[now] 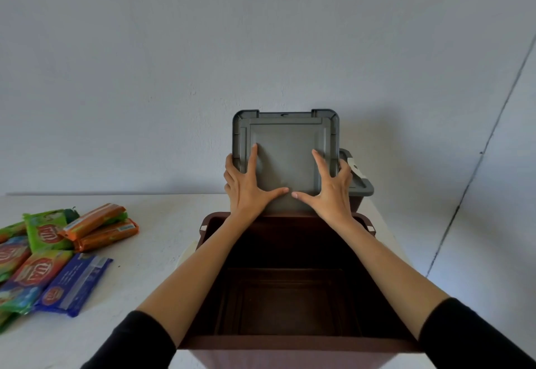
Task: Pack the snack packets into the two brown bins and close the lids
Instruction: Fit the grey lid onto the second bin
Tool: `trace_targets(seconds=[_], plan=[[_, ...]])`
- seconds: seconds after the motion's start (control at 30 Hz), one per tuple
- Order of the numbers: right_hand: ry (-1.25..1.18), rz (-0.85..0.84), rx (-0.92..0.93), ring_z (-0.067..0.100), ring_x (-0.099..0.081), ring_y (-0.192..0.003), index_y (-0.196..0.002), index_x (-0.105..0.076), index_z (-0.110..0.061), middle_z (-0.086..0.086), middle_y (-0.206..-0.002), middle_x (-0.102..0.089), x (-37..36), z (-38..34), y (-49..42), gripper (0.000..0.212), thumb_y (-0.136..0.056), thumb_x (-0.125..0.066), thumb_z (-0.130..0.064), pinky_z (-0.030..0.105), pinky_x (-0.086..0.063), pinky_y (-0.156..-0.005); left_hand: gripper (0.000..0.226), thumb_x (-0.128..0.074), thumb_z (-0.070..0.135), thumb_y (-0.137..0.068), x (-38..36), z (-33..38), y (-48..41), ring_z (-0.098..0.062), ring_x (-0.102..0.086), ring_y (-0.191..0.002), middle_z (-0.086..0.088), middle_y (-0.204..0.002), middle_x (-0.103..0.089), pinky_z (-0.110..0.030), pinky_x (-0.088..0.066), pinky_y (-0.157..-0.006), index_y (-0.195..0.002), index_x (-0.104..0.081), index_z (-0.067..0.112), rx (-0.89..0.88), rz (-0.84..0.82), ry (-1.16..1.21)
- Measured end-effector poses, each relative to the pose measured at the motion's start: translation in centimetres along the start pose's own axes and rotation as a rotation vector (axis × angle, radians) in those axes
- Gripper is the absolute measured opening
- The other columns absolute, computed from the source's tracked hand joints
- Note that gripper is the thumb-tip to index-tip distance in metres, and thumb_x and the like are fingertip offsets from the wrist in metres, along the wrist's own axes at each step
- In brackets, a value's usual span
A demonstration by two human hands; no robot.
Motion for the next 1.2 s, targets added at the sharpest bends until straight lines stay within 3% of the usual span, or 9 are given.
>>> trace_targets(seconds=[0.47, 0.67, 0.8, 0.97, 1.2], plan=[[0.064, 0.05, 0.056, 0.036, -0.011, -0.14, -0.147, -0.022, -0.031, 0.021, -0.15, -0.009, -0.2, 0.3, 0.1, 0.093, -0.072, -0.078, -0.031, 0.042, -0.026, -0.112, 0.113, -0.073, 0.06, -0.063, -0.6, -0.5, 0.0, -0.034, 0.001, -0.141, -0.013, -0.153, 0.011, -0.052, -0.019, -0.111, -0.147, 0.0, 0.037, -0.044, 0.034, -0.032], [0.125, 0.076, 0.088, 0.038, -0.012, -0.139, -0.147, -0.026, -0.025, 0.024, -0.149, -0.012, -0.1, -0.3, 0.3, 0.092, -0.072, -0.079, -0.027, 0.045, -0.026, -0.111, 0.104, -0.071, 0.06, -0.066, -0.3, -0.6, -0.1, -0.03, -0.002, -0.142, -0.011, -0.153, 0.003, -0.049, -0.017, -0.113, -0.147, -0.01, 0.036, -0.053, 0.07, 0.035], [0.152, 0.207, 0.216, 0.038, -0.02, -0.135, -0.141, -0.04, -0.021, 0.027, -0.146, -0.024, 0.2, -2.3, 0.0, 0.079, -0.072, -0.078, -0.027, 0.046, -0.032, -0.106, 0.086, -0.053, 0.067, -0.074, 1.8, -0.4, -0.2, -0.029, -0.013, -0.139, -0.012, -0.15, -0.011, -0.046, -0.018, -0.112, -0.146, -0.02, 0.032, -0.063, 0.13, 0.132], [0.142, 0.061, 0.42, 0.026, -0.029, -0.128, -0.134, -0.05, -0.022, 0.017, -0.138, -0.04, -3.0, -8.2, 0.2, 0.062, -0.077, -0.074, -0.024, 0.042, -0.052, -0.085, 0.068, -0.056, 0.048, -0.086, 7.0, -4.3, -0.6, -0.027, -0.022, -0.136, -0.012, -0.147, -0.021, -0.045, -0.023, -0.112, -0.143, -0.029, 0.023, -0.037, 0.179, 0.105], [0.019, -0.317, 0.49, 0.023, -0.023, -0.134, -0.142, -0.035, -0.027, 0.007, -0.144, -0.028, -11.6, -18.6, 2.1, 0.069, -0.082, -0.068, -0.031, 0.032, -0.043, -0.095, 0.06, -0.061, 0.025, -0.086, 17.1, -16.1, 2.3, -0.032, -0.024, -0.133, -0.015, -0.144, -0.023, -0.045, -0.025, -0.111, -0.139, -0.034, 0.014, 0.265, 0.269, -0.091]])
Point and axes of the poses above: each hand's wrist, its own y-axis away from the middle knuckle, its own x-axis out of the back of the hand, z = x × y, the point moved 2 cm from there along -y, towards the middle knuckle
